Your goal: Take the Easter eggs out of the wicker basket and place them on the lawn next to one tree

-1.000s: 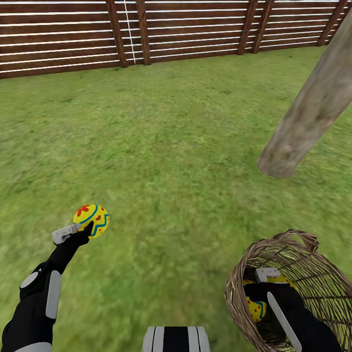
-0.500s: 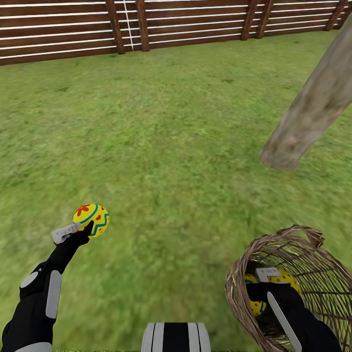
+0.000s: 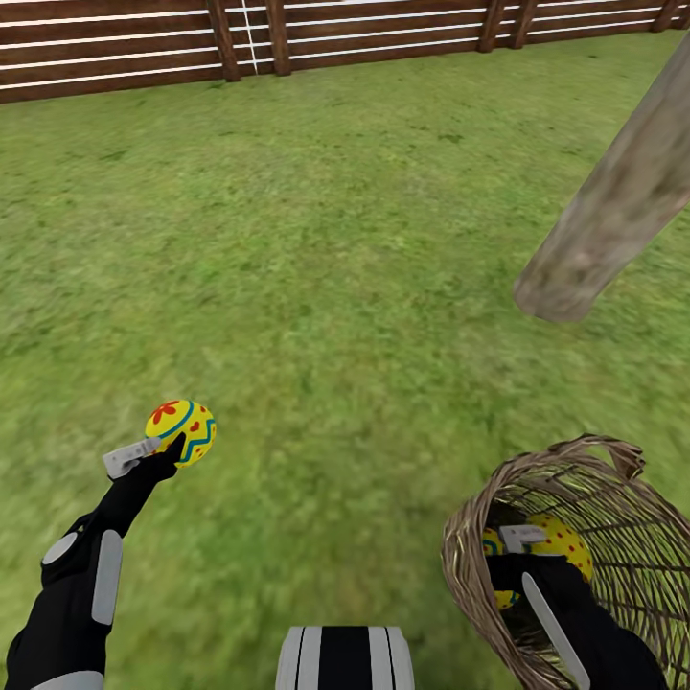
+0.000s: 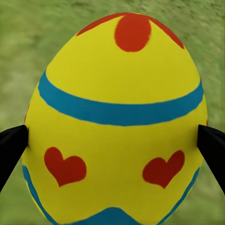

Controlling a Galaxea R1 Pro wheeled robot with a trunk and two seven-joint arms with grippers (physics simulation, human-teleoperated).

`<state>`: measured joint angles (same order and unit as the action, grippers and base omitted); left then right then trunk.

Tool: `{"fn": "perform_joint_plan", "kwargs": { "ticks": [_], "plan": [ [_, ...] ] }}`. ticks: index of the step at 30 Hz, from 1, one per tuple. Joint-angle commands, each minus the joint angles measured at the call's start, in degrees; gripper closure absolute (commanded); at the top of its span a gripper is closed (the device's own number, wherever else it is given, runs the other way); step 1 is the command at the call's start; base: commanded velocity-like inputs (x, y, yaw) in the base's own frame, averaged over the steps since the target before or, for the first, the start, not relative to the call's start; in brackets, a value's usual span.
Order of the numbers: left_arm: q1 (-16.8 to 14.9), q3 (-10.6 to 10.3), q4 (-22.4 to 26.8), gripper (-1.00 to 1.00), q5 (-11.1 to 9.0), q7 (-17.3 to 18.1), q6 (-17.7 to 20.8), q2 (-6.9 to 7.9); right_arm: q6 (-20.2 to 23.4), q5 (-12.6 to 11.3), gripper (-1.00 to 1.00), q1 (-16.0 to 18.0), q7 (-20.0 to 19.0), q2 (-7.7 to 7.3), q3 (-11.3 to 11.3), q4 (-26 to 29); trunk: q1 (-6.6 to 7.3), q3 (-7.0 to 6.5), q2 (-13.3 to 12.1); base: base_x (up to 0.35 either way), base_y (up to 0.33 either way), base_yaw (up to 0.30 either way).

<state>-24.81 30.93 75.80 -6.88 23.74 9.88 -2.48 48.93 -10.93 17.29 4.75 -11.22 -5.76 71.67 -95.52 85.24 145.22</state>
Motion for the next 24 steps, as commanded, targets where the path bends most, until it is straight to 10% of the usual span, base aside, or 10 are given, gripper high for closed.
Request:
{"fn": "perform_joint_plan", "kwargs": {
  "ticks": [1, 14, 15, 24],
  "plan": [
    [0.0, 0.2, 0.0, 1.0, -0.6, 0.3, 0.6, -0.13, 0.2, -0.2, -1.0, 0.0, 0.5, -0.09, -1.0, 0.0, 0.01, 0.04, 0.0, 0.0, 0.0, 0.0],
    [0.0, 0.2, 0.0, 1.0, -0.7, 0.4, 0.6, -0.24, 0.3, -0.2, -1.0, 0.0, 0.5, -0.12, -2.3, 1.6, -0.04, 0.48, 0.0, 0.0, 0.0, 0.0],
    [-0.1, 0.2, -0.1, 1.0, -0.7, 0.4, 0.6, -0.24, 0.2, -0.2, 1.0, 0.0, 0.5, -0.12, -2.3, 1.6, -0.04, 0.48, 0.0, 0.0, 0.0, 0.0],
    [-0.1, 0.2, -0.1, 1.0, -0.7, 0.4, 0.6, -0.24, 0.2, -0.3, 1.0, 0.0, 0.6, -0.23, -2.0, 1.6, -0.04, 0.48, 0.0, 0.0, 0.0, 0.0]
  ]
}}
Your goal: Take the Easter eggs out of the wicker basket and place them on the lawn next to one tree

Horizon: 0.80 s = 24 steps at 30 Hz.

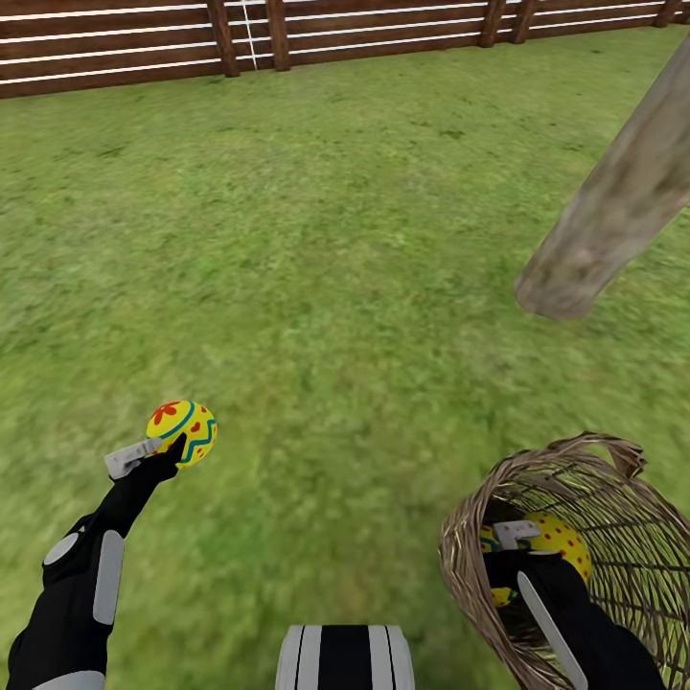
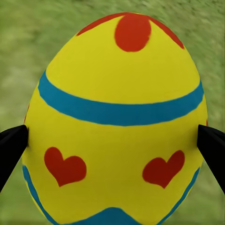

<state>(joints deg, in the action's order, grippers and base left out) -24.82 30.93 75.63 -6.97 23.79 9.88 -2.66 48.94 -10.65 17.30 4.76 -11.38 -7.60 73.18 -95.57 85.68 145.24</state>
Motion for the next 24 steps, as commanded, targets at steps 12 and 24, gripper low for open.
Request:
{"fn": "perform_joint_plan", "kwargs": {
  "ticks": [12, 24],
  "plan": [
    [0.0, 0.3, 0.0, 1.0, -0.6, 0.4, 0.6, -0.06, 0.2, -0.5, 1.0, 0.0, 0.6, 0.03, -0.1, 0.1, 0.01, 0.04, 0.0, 0.0, 0.0, 0.0],
    [0.0, 0.2, -0.5, 1.0, -0.5, 0.3, 0.6, -0.06, 0.2, -0.5, 1.0, 0.0, 0.6, 0.05, -0.2, 0.2, 0.06, -0.4, 0.0, 0.0, 0.0, 0.0]
  ]
}}
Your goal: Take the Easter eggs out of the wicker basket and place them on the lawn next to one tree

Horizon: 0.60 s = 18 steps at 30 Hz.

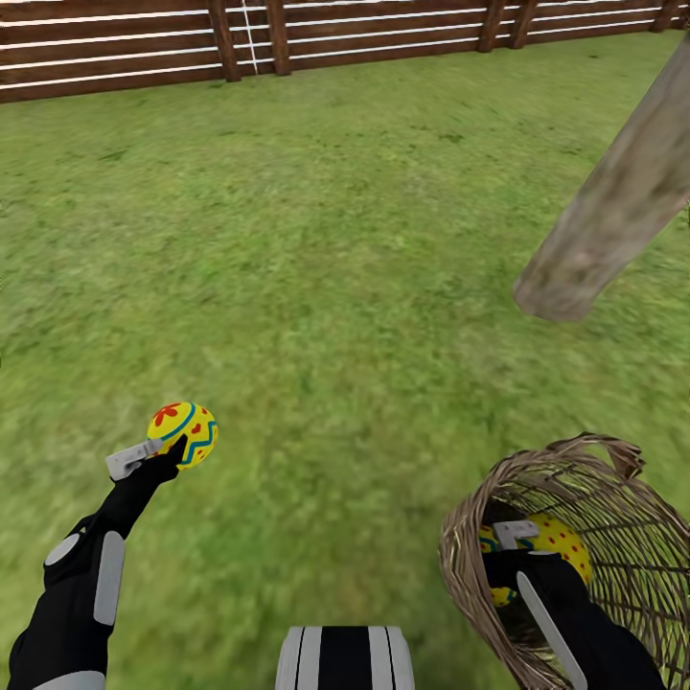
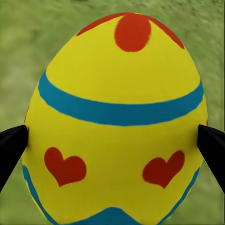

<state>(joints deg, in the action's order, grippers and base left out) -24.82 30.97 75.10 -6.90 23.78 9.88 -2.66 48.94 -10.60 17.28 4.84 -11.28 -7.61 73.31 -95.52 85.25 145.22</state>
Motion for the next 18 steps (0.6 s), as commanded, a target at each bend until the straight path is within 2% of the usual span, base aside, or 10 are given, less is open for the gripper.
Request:
{"fn": "perform_joint_plan", "kwargs": {
  "ticks": [1, 18],
  "plan": [
    [0.0, 0.2, 0.0, 1.0, -0.6, 0.3, 0.6, -0.06, 0.2, -0.6, 1.0, 0.0, 0.5, -0.06, -0.2, 0.0, 0.03, -0.19, 0.0, 0.0, 0.0, 0.0],
    [0.0, -0.2, -2.0, 1.0, -0.2, 0.2, 0.7, -0.06, 0.3, -0.7, 1.0, 0.0, 0.5, -0.18, -0.1, 0.1, 0.47, -3.96, -0.2, 0.0, 0.0, 0.0]
  ]
}}
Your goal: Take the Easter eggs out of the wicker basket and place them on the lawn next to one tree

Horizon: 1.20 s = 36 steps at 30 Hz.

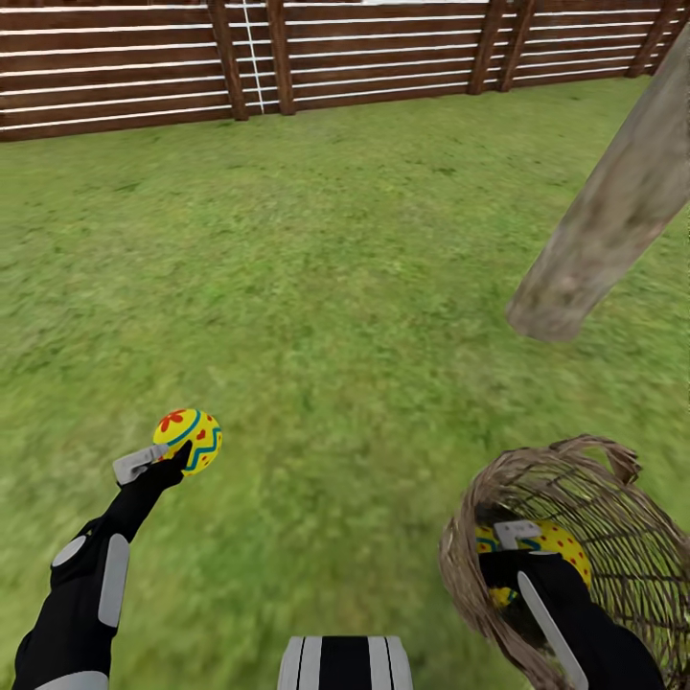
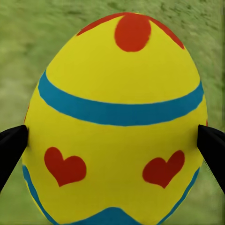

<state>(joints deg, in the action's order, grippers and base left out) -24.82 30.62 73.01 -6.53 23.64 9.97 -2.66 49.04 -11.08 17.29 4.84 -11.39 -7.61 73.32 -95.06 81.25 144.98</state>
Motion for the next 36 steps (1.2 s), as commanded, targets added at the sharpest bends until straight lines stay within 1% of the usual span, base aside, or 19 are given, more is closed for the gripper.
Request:
{"fn": "perform_joint_plan", "kwargs": {
  "ticks": [1, 7, 9, 16, 18, 19, 22, 24, 30, 36],
  "plan": [
    [0.0, 0.2, -0.2, 1.0, -0.6, 0.4, 0.6, -0.06, 0.3, -0.3, 1.0, 0.0, 0.5, -0.11, -0.1, 0.0, 0.03, -0.19, 0.0, 0.0, 0.0, 0.0],
    [0.0, 0.1, -0.9, 1.0, -0.5, 0.4, 0.5, -0.15, 0.4, -0.2, 1.0, 0.0, 0.5, -0.3, -0.2, 0.0, 0.19, -1.52, -0.1, 0.0, 0.0, 0.0],
    [0.0, 0.1, -1.0, 1.0, -0.5, 0.4, 0.5, -0.55, 0.4, -0.2, 1.0, 0.0, 0.5, -0.3, -0.2, 0.1, 0.24, -1.96, -0.1, 0.0, 0.0, 0.0],
    [-0.1, 0.1, -1.1, 1.0, -0.4, 0.4, 0.5, -0.67, 0.3, -0.2, 1.0, 0.0, 0.5, -0.3, -0.2, 0.1, 0.42, -3.51, -0.2, 0.0, 0.0, 0.0],
    [0.0, 0.1, -2.1, 1.0, -0.4, 0.4, 0.5, -0.77, 0.3, -0.2, 1.0, 0.0, 0.5, -0.3, -0.2, 0.1, 0.47, -3.96, -0.2, 0.0, 0.0, 0.0],
    [-0.1, 0.1, -2.4, 1.0, -0.4, 0.4, 0.5, -0.84, 0.3, -0.2, 1.0, 0.0, 0.5, -0.4, 0.0, 0.1, 0.5, -4.18, -0.2, 0.0, 0.0, 0.0],
    [0.0, 0.1, -2.6, 1.0, -0.4, 0.4, 0.5, -0.85, 0.4, -0.4, 1.0, 0.0, 0.5, -0.61, 3.2, 0.0, 0.57, -4.84, -0.3, 0.0, 0.0, 0.0],
    [0.0, 0.0, -3.0, 1.0, -0.3, 0.3, 0.5, -0.85, 0.4, -0.3, 1.0, 0.0, 0.4, -0.57, 4.1, 0.0, 0.63, -5.29, -0.3, 0.0, 0.0, 0.0],
    [-0.1, 0.1, -3.0, 1.0, -0.5, 0.4, 0.5, -0.85, 0.4, -0.2, 1.0, 0.0, 0.4, -0.41, 4.2, -0.1, 0.78, -6.61, -0.4, 0.0, 0.0, 0.0],
    [0.0, 0.1, -3.1, 1.0, -0.5, 0.4, 0.4, -0.85, 0.4, -0.1, 1.0, 0.0, 0.4, -0.06, 3.9, -0.2, 0.78, -6.91, -0.4, 0.0, 0.0, -0.2]
  ]
}}
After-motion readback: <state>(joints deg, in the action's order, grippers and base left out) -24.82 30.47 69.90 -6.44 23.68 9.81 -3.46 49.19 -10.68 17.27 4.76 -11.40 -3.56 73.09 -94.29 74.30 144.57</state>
